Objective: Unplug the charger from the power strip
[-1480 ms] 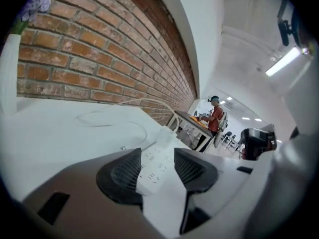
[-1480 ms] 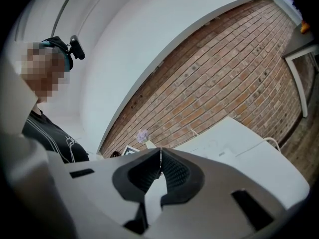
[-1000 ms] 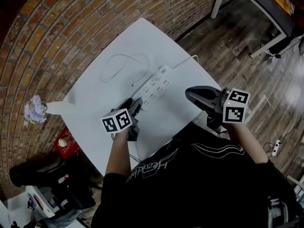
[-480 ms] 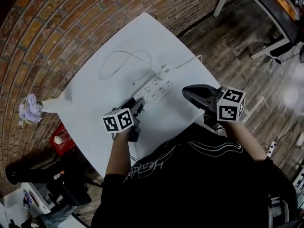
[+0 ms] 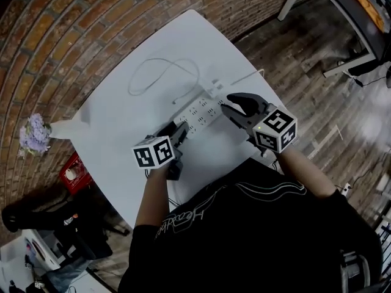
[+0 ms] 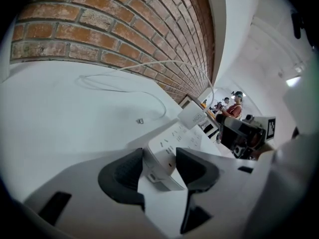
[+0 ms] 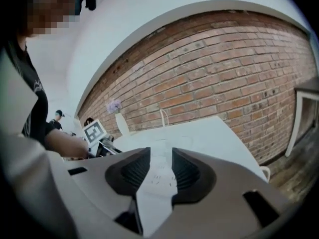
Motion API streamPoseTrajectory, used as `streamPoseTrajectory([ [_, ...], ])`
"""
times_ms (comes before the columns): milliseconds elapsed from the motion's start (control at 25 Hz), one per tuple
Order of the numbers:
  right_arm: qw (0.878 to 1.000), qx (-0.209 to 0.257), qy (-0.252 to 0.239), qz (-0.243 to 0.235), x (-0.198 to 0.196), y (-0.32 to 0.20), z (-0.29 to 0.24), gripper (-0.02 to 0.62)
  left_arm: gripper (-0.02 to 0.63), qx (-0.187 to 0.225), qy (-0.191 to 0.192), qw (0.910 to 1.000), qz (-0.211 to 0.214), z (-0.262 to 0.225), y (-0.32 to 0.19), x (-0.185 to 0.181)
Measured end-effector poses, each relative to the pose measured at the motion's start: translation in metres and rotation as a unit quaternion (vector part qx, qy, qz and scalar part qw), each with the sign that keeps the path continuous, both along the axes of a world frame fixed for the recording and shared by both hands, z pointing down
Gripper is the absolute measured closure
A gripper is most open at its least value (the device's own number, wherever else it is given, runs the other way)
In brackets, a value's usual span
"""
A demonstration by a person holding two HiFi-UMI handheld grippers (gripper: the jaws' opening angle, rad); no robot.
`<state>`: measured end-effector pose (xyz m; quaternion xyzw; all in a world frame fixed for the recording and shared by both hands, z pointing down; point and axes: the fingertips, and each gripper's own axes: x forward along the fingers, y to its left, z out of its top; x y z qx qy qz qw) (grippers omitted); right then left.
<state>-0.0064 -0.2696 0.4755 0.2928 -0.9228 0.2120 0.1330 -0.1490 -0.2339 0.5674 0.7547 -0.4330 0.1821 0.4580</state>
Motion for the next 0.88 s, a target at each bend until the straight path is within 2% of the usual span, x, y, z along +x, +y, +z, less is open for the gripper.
streamPoseTrajectory([
  [120, 0.998, 0.048, 0.044, 0.008, -0.012, -0.013, 0.007, 0.464, 0.397, 0.002, -0.003, 1.0, -0.001, -0.001, -0.001, 0.0],
  [240, 0.994, 0.076, 0.072, 0.02, -0.021, -0.023, 0.015, 0.432, 0.397, 0.003, -0.002, 1.0, -0.002, 0.0, -0.001, 0.001],
  [520, 0.987, 0.094, 0.118, 0.059, -0.031, -0.043, 0.034, 0.414, 0.397, 0.006, -0.002, 0.9999, -0.009, -0.001, -0.001, 0.001],
  [880, 0.976, 0.098, 0.179, 0.078, -0.041, -0.055, 0.05, 0.414, 0.397, 0.006, -0.002, 0.9999, -0.011, 0.0, -0.001, 0.001],
])
